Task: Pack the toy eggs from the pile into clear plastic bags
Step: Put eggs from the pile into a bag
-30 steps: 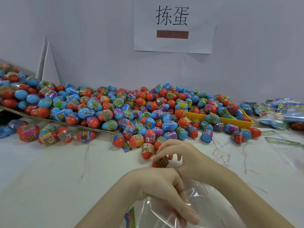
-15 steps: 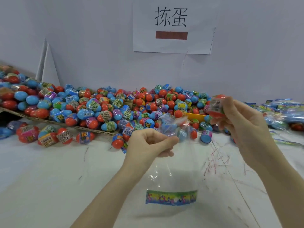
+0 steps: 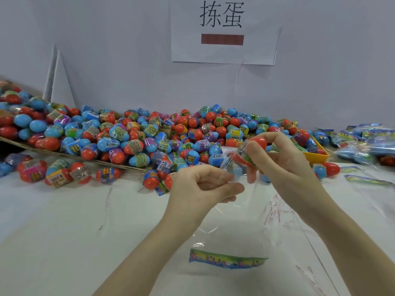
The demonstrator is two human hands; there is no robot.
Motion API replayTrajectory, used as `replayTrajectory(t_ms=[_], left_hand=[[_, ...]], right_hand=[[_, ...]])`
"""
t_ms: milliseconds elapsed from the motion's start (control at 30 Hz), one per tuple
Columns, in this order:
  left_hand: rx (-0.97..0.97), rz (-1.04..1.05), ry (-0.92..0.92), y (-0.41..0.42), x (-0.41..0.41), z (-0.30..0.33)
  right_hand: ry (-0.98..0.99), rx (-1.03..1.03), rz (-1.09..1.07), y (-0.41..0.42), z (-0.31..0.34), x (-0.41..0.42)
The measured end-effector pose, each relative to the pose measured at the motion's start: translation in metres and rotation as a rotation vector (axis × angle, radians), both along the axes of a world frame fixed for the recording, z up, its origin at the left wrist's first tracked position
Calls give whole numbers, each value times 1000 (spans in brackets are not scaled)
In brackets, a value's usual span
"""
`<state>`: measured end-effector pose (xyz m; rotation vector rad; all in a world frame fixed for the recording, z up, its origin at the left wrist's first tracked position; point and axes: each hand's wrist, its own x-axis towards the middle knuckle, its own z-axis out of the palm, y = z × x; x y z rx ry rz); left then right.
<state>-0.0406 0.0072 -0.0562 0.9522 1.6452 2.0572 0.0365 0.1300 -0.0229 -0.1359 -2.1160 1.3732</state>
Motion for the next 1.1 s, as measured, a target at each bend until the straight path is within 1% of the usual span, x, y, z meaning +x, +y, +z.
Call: replayTrajectory(t_ms=[267, 400, 500, 600, 700, 800, 867, 967, 1100], left_hand=[[-13, -49, 23, 1, 4, 1], [-12, -9, 44, 2, 6, 1], [-34, 16, 93, 1, 5, 0], [-64, 53, 157, 1, 5, -2], [-52, 61, 192, 1, 7, -1], [-17, 35, 174, 1, 7, 0], [-13, -4, 141, 1, 7, 1], [-22, -77, 47, 0, 5, 1], [-46, -158, 13, -2, 3, 4]], right_hand=[[-70, 113, 45, -1, 4, 4], [-63, 170, -11, 1, 3, 3], [-83, 210, -46, 1, 2, 3], [-75, 288, -45, -2, 1, 3], [-26, 323, -116, -6, -1, 1], [25, 410, -139, -9, -4, 0], [11, 448, -171, -10, -5, 0], [-37, 354, -172, -7, -2, 1], [-144, 161, 26, 4, 11, 11]])
